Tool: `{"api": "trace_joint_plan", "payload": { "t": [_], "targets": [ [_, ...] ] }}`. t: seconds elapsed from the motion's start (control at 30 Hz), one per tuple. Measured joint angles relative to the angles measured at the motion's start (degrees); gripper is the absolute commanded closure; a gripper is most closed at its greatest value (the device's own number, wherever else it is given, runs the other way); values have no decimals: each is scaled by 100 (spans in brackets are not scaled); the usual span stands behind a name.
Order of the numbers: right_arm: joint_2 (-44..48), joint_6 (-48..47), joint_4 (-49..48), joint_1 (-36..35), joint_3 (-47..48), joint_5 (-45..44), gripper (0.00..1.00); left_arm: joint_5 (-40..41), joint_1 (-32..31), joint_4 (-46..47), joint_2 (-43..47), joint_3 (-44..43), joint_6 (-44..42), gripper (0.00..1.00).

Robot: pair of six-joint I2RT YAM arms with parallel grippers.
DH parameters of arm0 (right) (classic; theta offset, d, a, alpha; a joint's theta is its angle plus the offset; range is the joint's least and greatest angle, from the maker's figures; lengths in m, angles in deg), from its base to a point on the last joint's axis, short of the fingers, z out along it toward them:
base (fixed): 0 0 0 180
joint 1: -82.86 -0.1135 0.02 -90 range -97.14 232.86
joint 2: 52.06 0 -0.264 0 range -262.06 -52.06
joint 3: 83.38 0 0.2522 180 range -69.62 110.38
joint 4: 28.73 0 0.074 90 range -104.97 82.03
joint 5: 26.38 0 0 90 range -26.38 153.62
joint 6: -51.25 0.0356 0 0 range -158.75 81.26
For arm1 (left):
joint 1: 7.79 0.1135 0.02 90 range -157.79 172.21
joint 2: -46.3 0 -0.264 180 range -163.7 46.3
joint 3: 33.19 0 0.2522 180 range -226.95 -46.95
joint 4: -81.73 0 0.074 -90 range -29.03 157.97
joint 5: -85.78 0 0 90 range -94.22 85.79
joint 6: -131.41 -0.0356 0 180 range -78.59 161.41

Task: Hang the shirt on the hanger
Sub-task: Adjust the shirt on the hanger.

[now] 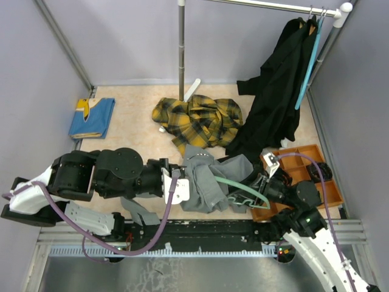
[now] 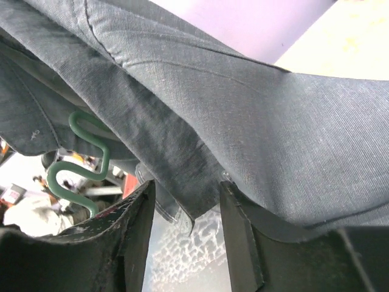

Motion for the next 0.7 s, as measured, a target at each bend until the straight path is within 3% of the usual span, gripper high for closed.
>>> {"api": "trace_joint_plan", "payload": {
  "t": [0.2,0.5,0.6,0.7],
  "targets": [
    [544,938,-426,0,-422,-293,53,105,0,188,22,13,-70,100],
    [669,1467,-474,0,-608,-420,50,282,0,343,22,35,-179,100],
    [673,1556,-481,0,-651,-444,58,334,0,391,22,35,-203,100],
    [682,1696,-645,0,-719,-463,60,387,0,404,20,35,-225,100]
  ]
}}
